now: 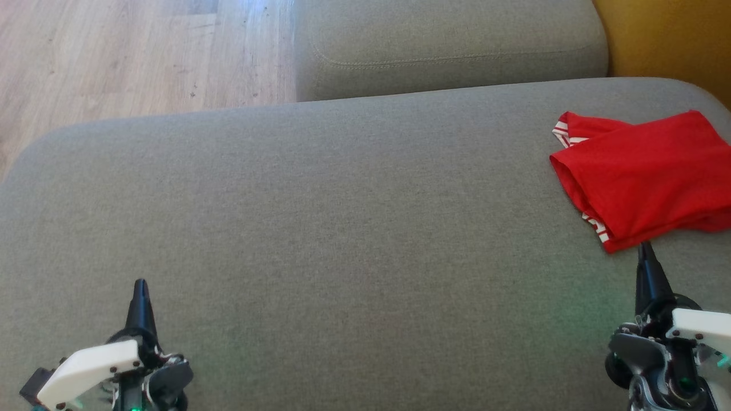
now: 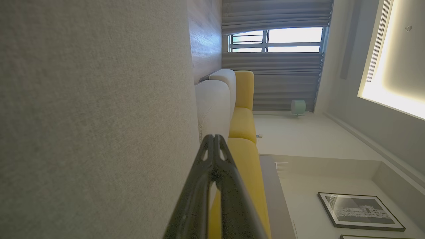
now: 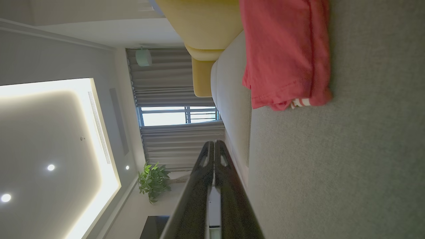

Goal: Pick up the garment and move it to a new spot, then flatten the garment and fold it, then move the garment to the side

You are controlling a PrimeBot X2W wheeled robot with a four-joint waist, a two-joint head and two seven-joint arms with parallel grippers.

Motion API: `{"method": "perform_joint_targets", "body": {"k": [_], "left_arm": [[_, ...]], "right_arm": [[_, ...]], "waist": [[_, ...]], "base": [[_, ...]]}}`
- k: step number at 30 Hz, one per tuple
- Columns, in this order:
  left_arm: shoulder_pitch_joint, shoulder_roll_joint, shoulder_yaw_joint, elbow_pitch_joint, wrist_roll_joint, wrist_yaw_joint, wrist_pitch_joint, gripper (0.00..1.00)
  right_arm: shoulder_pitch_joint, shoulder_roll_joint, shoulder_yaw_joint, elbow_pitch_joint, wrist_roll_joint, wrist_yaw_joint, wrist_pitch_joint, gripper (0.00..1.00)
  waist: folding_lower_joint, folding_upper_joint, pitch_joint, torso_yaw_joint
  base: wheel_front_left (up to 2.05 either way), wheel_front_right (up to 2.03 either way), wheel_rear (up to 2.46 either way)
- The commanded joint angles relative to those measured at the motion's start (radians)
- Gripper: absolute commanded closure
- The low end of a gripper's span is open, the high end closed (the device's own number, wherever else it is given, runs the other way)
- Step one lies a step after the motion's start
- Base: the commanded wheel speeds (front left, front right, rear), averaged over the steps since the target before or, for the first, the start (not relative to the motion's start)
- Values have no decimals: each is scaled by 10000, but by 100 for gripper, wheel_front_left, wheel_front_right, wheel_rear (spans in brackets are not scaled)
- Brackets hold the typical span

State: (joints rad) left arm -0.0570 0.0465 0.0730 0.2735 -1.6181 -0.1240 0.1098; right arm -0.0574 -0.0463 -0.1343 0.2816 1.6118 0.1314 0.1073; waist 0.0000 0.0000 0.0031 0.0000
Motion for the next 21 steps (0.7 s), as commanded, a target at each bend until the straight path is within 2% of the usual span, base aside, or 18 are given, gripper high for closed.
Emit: {"method": "perform_joint_targets", "body": {"k": [1,21], "left_arm": [[-511,41,415,-285,100,-67,39,100],[-511,40,416,-285,102,-67,41,100]], "right_arm": [[-506,-40,195,-368,-40,-7,67,100],[-506,-40,195,-368,-41,-7,68,100]], "waist": [[0,0,0,0],[0,0,0,0]], "base": [[0,0,0],[0,0,0]]}}
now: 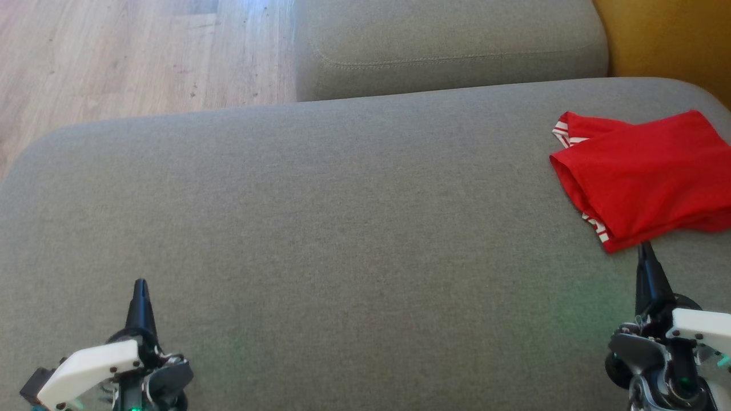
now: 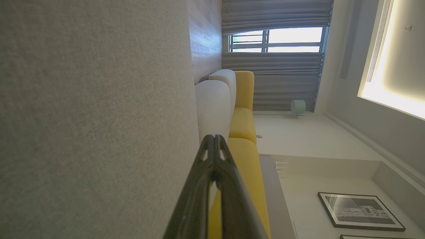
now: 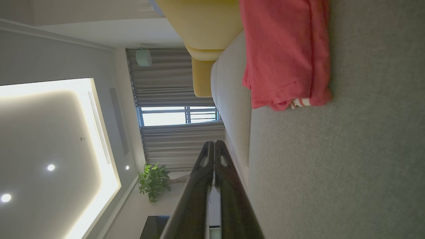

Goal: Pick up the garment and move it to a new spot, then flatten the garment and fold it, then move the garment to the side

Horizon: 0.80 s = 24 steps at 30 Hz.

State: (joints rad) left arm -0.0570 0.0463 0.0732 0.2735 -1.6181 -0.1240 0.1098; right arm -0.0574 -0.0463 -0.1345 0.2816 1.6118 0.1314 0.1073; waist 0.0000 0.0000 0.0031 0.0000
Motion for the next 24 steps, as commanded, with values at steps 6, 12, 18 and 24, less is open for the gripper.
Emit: {"method": "perform_joint_targets", "body": {"k": [6,12,18,24], "left_arm": [[-511,42,415,-285,102,-67,41,100],[-511,41,415,-285,102,-67,41,100],[-511,41,415,-285,103,-67,41,100],[-511,41,416,-285,103,-67,42,100]], "right_arm": [[-506,-40,197,-368,-41,-7,68,100],[-507,-40,196,-368,-41,-7,68,100],[-507,-40,196,-368,-41,-7,68,100],[-507,-40,196,-368,-41,-7,68,100]], "waist": [[0,0,0,0],[0,0,0,0],[0,0,0,0],[0,0,0,0]], "base": [[0,0,0],[0,0,0],[0,0,0],[0,0,0]]}}
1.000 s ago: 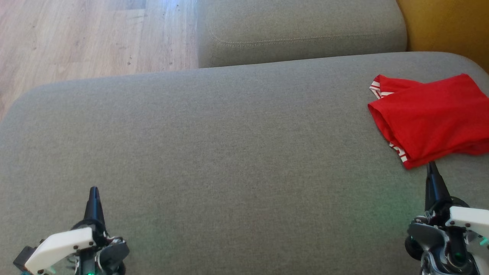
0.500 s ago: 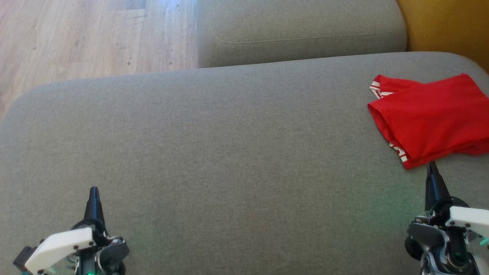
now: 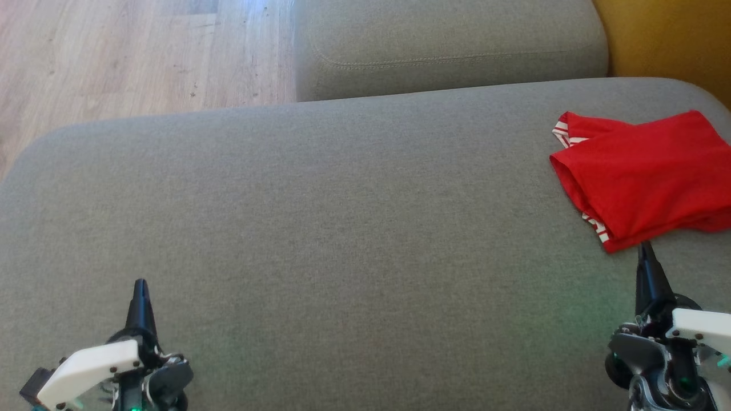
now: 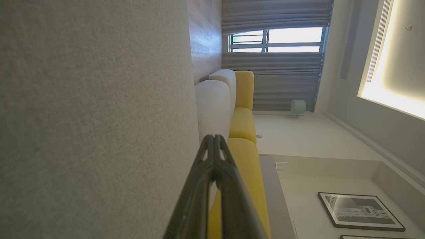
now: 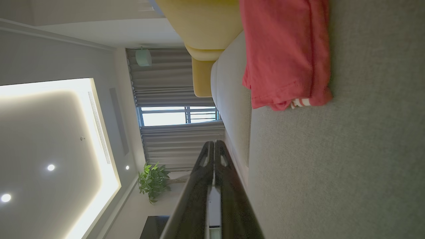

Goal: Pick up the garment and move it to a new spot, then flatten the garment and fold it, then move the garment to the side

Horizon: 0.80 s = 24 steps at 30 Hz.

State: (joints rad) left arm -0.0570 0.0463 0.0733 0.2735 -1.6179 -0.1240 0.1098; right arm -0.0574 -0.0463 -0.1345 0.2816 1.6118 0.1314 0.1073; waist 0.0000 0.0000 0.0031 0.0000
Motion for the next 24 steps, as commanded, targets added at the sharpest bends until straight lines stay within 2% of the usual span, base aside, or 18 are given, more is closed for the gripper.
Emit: {"method": "perform_joint_targets", "body": {"k": [1,24], "left_arm": [[-511,41,414,-285,101,-67,42,100],[-511,40,415,-285,102,-67,42,100]], "right_arm": [[-507,-40,196,-368,-41,-7,68,100],[-507,-39,196,-368,-41,-7,68,100]], "waist": [[0,0,0,0],[0,0,0,0]], "base": [[0,0,0],[0,0,0]]}}
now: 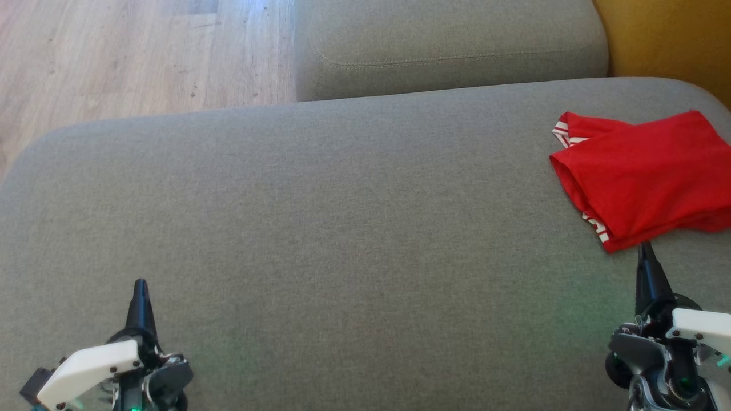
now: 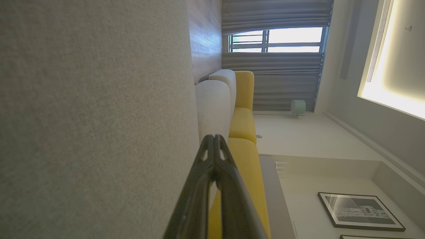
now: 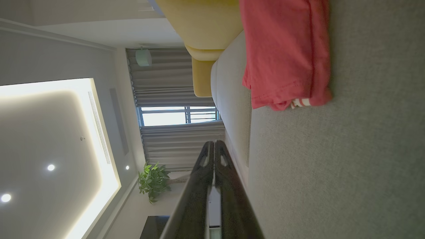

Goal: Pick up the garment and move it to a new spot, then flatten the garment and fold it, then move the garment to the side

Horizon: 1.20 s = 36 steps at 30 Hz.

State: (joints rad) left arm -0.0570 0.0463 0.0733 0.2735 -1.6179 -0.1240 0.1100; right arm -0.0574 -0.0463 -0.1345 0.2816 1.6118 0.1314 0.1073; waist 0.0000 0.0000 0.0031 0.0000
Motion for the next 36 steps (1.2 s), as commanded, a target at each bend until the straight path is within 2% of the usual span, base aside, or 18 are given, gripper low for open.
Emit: {"method": "perform_joint_targets", "body": {"k": [1,36], "left_arm": [[-511,40,415,-285,102,-67,41,100],[-511,40,416,-285,102,-67,41,100]], "right_arm": [[-507,-39,196,-368,-41,-7,68,100],[-506,-39,202,-368,-36,-7,64,100]], "waist": [[0,0,0,0],[0,0,0,0]], "base": [[0,0,0],[0,0,0]]}}
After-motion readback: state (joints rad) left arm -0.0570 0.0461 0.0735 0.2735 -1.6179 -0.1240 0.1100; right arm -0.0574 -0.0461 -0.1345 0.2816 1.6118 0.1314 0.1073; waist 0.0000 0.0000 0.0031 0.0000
